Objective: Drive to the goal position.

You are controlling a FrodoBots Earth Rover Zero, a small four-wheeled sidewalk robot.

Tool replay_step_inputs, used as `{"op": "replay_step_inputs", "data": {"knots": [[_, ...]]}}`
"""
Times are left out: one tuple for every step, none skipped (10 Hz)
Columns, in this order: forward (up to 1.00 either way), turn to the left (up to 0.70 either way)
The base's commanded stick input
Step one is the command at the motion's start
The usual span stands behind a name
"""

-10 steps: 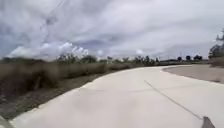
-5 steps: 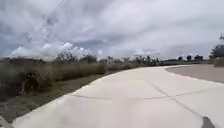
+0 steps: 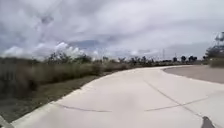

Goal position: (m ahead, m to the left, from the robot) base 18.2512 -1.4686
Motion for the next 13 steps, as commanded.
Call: {"op": "replay_step_inputs", "data": {"knots": [[0.85, 0.0], [0.85, 0.0], [0.85, 0.0], [0.85, 0.0], [0.85, 0.0], [0.85, 0.0], [0.85, 0.0], [0.85, 0.0], [0.85, 0.0], [0.85, 0.0], [0.85, 0.0], [0.85, 0.0], [0.85, -0.34]]}}
